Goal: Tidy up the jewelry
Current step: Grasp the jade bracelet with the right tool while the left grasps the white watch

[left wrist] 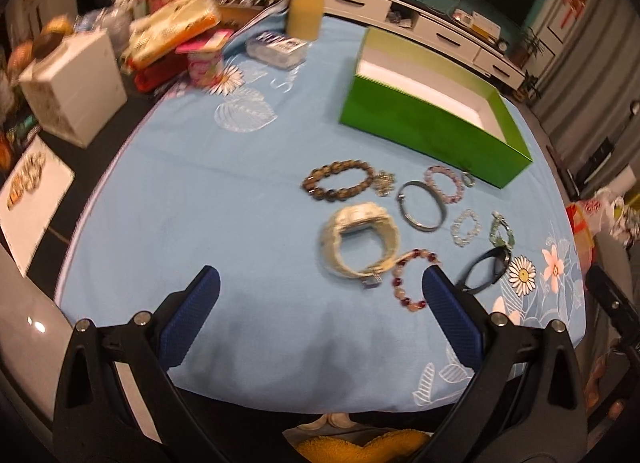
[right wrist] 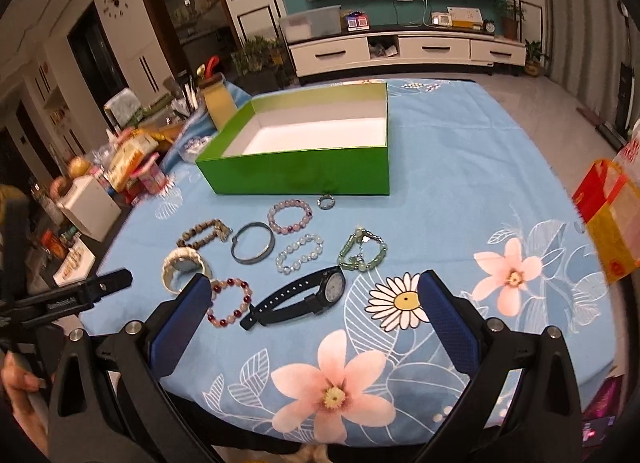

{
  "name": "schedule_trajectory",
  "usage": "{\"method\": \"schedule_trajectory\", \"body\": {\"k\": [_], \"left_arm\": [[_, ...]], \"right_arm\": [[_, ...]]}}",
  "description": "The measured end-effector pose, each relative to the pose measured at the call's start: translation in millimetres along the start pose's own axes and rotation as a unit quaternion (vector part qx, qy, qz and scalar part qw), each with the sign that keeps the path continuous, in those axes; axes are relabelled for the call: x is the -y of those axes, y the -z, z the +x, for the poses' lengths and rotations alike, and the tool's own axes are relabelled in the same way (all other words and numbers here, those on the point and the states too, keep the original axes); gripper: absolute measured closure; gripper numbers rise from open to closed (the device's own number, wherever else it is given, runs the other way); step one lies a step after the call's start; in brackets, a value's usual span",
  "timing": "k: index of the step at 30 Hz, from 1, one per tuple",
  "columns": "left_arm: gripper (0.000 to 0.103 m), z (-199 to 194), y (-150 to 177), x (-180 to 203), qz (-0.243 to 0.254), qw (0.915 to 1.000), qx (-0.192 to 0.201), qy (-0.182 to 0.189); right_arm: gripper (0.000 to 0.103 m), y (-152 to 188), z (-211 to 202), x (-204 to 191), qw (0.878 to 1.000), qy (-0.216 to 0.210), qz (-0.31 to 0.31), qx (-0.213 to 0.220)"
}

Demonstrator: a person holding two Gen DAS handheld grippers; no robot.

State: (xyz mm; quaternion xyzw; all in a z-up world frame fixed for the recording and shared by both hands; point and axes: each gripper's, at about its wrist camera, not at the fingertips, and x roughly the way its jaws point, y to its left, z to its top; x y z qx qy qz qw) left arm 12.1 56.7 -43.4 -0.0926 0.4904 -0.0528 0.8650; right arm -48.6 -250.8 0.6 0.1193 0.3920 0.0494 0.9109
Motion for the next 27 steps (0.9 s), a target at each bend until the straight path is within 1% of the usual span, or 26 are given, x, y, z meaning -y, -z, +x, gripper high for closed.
{"method": "schedule_trajectory", "body": {"k": [2,3,6,10,12,13,17,19,22,23,26,27], "left_arm": [[0.002,7,5,-12,-0.018,0.9998,0.0,0.006],[0.002,10,8,-16,-0.024,0.9997,0.001,0.009],[0.002,16,18,-26,-0.041,0.999,0.015,0.009],[0.002,19,24,-19,-0.016,0.9989,0.044,-0.006],[0.002,22,22,-14,-0.003,0.9988,0.048,-0.005],[0.002,23,21,-12,0.002,0.9988,0.048,-0.006],[0.002,37,16,-2,0.012,0.9992,0.035,-0.015],[0.002,42,10,-1,0.008,0.9995,0.029,-0.013],[0.002,49,3,3,0.008,0.9995,0.023,-0.021],[0.003,52,0,5,0.01,0.9994,0.021,-0.024],[0.012,63,-6,13,0.019,0.9992,0.007,-0.033],[0.019,66,-7,14,0.02,0.9992,0.0,-0.033]], "right_arm": [[0.001,3,5,10,0.999,-0.026,0.018,0.001],[0.001,5,7,13,0.999,-0.033,0.022,0.001],[0.001,13,20,21,0.999,-0.034,0.027,-0.01],[0.001,22,36,34,0.999,-0.024,0.037,-0.025],[0.001,24,41,38,0.999,-0.011,0.041,-0.026],[0.001,24,47,42,0.998,-0.003,0.048,-0.03],[0.001,22,59,54,0.997,-0.001,0.07,-0.043],[0.001,19,63,57,0.997,0.004,0.071,-0.042],[0.001,14,66,60,0.997,0.008,0.07,-0.039],[0.003,12,68,60,0.997,0.011,0.068,-0.037],[0.006,6,72,60,0.997,0.019,0.061,-0.035],[0.008,4,74,61,0.997,0.02,0.059,-0.034]]}}
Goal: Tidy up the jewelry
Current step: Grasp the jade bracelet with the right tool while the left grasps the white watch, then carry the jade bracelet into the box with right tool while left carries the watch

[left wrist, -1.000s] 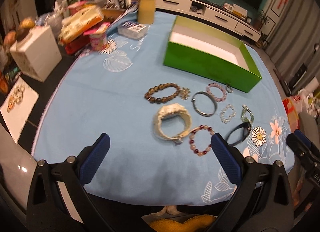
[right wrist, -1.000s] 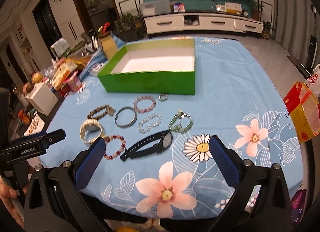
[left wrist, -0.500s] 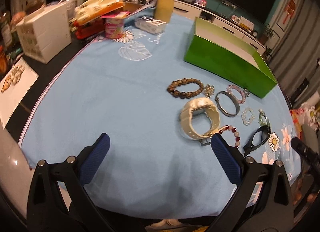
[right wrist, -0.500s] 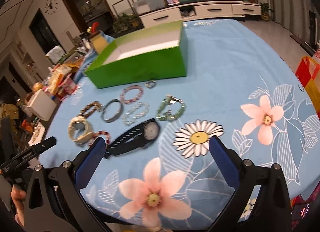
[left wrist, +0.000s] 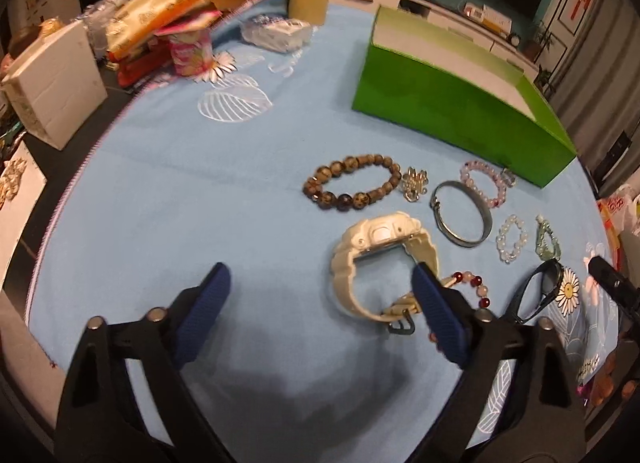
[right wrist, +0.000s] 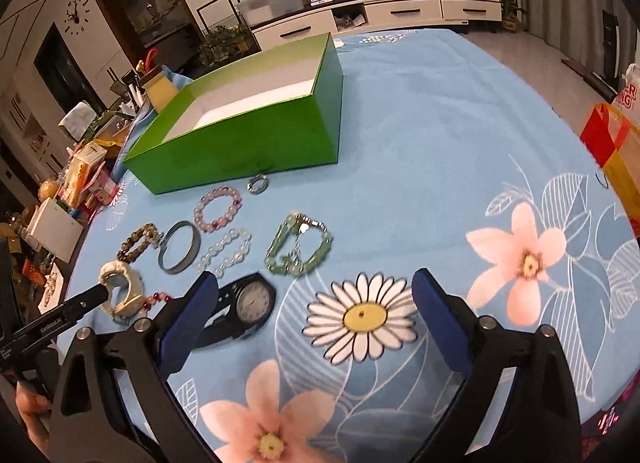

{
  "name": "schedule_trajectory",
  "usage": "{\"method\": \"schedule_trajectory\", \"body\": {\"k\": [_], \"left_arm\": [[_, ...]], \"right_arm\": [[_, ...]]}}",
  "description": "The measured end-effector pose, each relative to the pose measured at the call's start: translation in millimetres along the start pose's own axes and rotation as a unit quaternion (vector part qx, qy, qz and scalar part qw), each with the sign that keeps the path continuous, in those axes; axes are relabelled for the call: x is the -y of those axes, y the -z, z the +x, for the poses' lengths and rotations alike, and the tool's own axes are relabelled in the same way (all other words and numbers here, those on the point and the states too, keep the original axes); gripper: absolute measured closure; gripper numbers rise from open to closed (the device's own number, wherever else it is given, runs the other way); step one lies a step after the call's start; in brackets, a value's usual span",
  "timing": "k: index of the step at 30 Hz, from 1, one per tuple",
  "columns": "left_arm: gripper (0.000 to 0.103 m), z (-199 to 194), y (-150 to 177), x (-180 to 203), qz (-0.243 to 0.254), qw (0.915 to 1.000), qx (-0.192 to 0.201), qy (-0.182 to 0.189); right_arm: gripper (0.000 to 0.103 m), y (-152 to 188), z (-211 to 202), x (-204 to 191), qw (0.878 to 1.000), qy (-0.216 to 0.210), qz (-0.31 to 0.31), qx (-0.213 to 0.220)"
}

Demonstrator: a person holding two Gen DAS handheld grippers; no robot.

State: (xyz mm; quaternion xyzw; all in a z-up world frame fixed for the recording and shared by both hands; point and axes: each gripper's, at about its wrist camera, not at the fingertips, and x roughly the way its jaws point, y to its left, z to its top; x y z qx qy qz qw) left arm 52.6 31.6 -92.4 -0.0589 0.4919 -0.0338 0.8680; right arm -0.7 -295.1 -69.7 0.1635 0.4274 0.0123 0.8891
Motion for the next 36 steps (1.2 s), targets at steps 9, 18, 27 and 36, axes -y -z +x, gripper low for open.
{"method": "schedule_trajectory", "body": {"k": [9,18,27,36], "left_arm": [[0.069,16,-9,7,0.01,0.9994,-0.034,0.003],[0.089,17,-8,-3,0.001,0.999,-0.034,0.03],[0.089,16,-6,-8,-0.003,0.9982,-0.036,0.047],[0.09,10,-8,-11,-0.009,0.998,-0.034,0.054]], "right_arm": [[0.03,-20,27,2,0.999,0.036,-0.024,-0.018],[0.048,-28,59,-1,0.993,0.065,-0.092,-0.041],[0.081,-30,69,-26,0.979,0.036,-0.197,-0.037],[0.096,-25,56,-34,0.98,0.029,-0.197,-0.016]]}}
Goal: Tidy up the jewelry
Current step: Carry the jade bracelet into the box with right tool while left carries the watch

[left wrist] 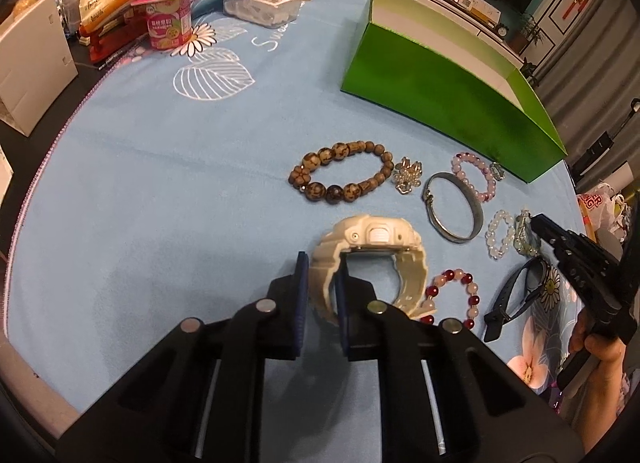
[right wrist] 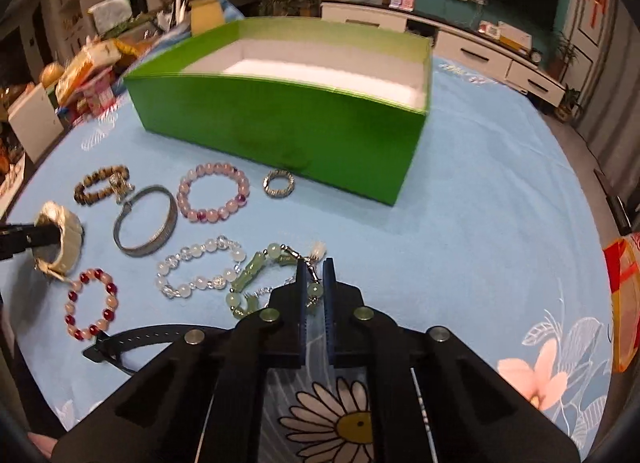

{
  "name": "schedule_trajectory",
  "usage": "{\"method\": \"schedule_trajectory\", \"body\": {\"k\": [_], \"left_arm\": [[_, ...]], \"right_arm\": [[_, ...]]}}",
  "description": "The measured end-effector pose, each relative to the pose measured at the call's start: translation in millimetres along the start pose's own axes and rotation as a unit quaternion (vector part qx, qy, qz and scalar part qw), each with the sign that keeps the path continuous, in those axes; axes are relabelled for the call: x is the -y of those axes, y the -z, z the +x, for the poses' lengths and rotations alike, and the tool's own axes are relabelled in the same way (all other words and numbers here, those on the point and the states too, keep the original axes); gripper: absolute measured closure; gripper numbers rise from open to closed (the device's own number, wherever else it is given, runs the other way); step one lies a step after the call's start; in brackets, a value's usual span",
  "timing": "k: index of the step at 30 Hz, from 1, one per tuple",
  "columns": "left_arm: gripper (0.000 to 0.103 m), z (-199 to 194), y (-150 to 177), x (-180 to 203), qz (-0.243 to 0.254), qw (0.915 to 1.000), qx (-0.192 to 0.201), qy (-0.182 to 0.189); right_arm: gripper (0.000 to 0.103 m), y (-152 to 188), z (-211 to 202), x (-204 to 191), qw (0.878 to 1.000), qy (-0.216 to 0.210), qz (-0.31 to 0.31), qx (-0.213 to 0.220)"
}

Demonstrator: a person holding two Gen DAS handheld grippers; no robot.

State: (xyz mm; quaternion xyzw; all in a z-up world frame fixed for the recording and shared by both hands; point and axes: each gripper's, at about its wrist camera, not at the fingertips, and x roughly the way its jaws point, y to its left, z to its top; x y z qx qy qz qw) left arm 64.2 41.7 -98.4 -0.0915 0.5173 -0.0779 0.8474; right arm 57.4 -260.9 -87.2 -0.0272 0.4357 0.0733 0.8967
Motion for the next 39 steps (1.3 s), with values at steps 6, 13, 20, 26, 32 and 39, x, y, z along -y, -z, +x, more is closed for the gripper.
{"method": "schedule_trajectory", "body": {"k": [6,13,20,26,32,39], "left_arm": [[0.09,-12,-3,3,0.008,0.9998,0.017,0.002],[0.09,-35,-13,13,0.018,0.9988,0.045,0.011],[0.09,-55,-38,25,0.033,0.9969,0.07,0.014],[0.091,-60,-66,43,0.046,0.9951,0.086,0.018],[0.09,-55,-103,65,0.058,0.9935,0.095,0.026],[0.09,-25,-150,84,0.06,0.995,0.078,0.018]], "right_arm": [[0.096,-8,-37,7,0.999,-0.001,0.019,0.05],[0.096,-28,-69,5,0.996,0.007,0.01,0.092],[0.096,-54,-89,3,0.992,0.014,0.002,0.129],[0.096,-79,-93,6,0.989,0.016,0.004,0.145],[0.096,-104,-89,10,0.988,0.005,0.009,0.156],[0.096,-128,-64,17,0.989,-0.014,0.023,0.143]]}}
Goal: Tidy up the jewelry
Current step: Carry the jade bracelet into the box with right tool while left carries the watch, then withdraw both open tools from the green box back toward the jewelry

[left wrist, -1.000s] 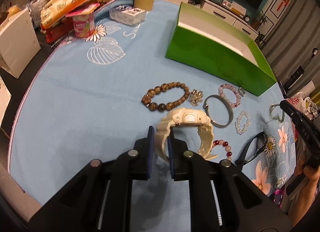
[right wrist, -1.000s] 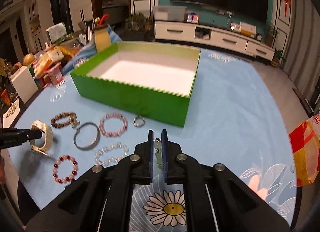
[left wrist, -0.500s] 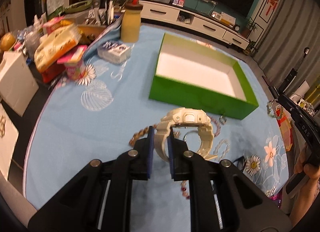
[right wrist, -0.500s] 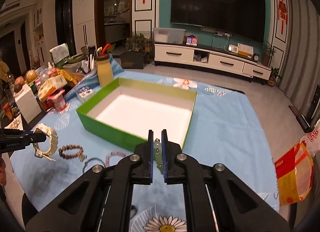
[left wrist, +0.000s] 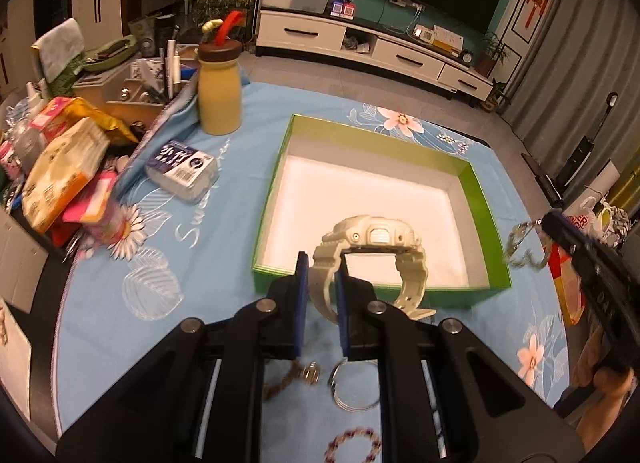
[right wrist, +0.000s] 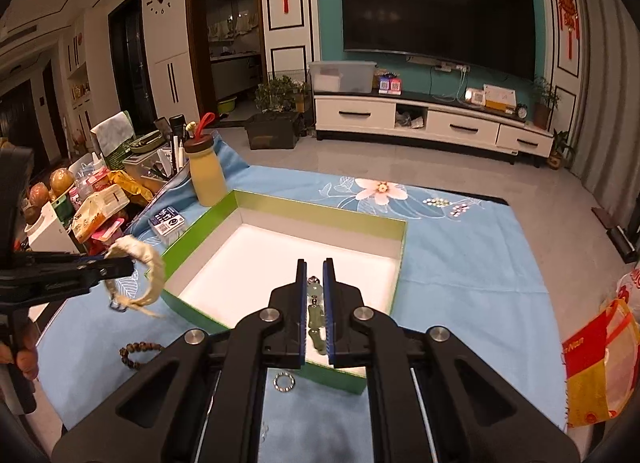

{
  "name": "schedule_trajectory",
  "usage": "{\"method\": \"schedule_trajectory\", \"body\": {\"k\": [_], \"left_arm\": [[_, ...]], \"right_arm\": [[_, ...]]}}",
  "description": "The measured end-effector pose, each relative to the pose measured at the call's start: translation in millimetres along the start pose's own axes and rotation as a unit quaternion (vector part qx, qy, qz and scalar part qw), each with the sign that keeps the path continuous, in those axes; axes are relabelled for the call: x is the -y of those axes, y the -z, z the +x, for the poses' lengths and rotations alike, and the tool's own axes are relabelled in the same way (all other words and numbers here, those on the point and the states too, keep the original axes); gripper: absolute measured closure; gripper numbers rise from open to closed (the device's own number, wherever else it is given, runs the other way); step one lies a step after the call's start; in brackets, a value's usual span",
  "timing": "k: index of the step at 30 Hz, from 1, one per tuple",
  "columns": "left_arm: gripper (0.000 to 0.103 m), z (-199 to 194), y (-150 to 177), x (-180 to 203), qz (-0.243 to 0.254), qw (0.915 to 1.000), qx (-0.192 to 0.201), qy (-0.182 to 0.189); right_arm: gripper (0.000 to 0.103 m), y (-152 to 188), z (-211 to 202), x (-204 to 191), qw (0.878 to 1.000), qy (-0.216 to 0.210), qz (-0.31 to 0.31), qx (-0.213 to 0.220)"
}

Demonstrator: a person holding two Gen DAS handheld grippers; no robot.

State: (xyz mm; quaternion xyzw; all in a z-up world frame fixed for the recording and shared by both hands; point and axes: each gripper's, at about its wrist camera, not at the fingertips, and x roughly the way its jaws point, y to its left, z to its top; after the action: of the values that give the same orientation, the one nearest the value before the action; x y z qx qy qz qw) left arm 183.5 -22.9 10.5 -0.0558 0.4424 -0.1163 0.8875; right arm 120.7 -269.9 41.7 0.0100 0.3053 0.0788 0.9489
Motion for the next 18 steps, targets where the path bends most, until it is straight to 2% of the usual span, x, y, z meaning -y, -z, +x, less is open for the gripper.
{"method": "schedule_trajectory", "body": {"k": [9,11,13,15,17,18], "left_arm": [[0.09,64,-31,16,0.009,0.9986,-0.035,-0.038],[0.087,76,-36,20,0.007,0.9984,-0.041,-0.038],[0.06,87,-38,23,0.005,0.9978,-0.047,-0.047],[0.056,89,-38,27,0.015,0.9976,-0.041,-0.054],[0.047,84,-36,29,0.023,0.9979,-0.036,-0.049],[0.037,79,-34,28,0.026,0.998,-0.031,-0.048]], "right_arm": [[0.096,-1,61,-6,0.999,-0.019,-0.002,-0.044],[0.096,-3,75,-5,0.998,-0.022,0.002,-0.05],[0.093,-2,90,-2,0.997,-0.022,0.011,-0.068],[0.076,-2,96,2,0.997,-0.012,0.019,-0.073],[0.069,2,94,7,0.997,-0.012,0.027,-0.074],[0.065,4,92,9,0.997,-0.01,0.029,-0.072]]}}
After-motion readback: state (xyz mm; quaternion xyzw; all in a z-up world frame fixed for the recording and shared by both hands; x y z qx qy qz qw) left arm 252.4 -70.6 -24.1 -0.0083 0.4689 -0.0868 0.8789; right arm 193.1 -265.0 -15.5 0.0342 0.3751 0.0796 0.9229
